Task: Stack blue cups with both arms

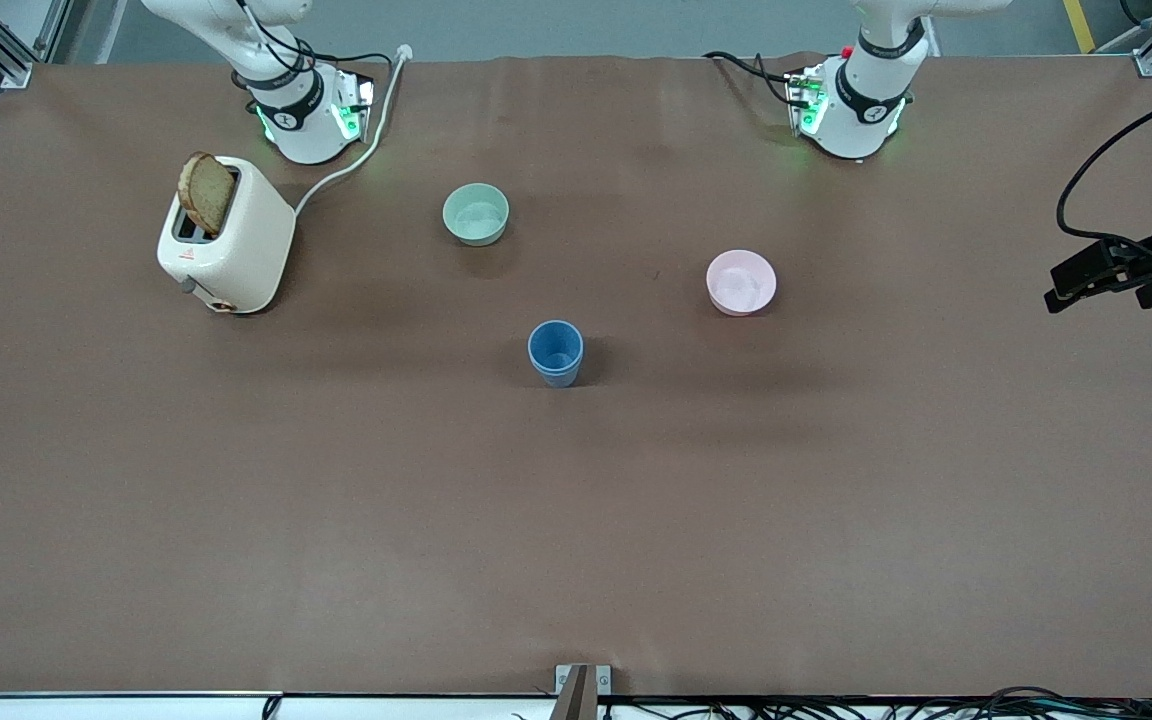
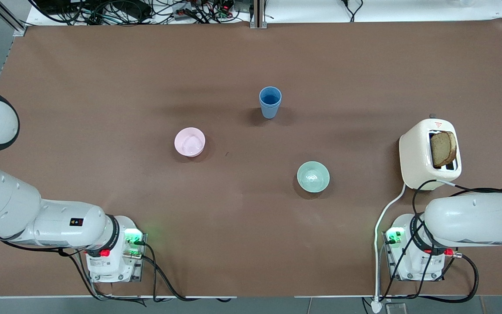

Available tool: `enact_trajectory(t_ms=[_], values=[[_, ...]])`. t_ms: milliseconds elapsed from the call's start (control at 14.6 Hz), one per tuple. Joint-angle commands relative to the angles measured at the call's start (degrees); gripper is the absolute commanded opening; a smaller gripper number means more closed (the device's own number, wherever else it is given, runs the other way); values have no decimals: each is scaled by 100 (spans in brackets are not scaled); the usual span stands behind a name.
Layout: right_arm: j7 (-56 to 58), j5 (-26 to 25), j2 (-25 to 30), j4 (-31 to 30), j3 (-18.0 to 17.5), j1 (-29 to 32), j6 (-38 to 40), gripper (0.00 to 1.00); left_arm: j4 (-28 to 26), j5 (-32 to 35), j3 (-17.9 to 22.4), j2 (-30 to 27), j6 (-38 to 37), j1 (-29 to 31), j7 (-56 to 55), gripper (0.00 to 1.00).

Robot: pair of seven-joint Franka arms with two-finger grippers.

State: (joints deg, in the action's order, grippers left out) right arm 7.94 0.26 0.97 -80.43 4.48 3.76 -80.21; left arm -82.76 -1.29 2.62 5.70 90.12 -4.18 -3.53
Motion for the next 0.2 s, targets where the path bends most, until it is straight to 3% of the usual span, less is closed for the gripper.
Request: enact_trajectory(t_ms=[0,137], values=[[15,-53,61,-87,-26,37,-56,100,-3,76,-121,-87,-65,58,-16,100],[15,-53,61,-87,-26,37,-65,100,-3,120,-244,-105,-65,84,-16,100]])
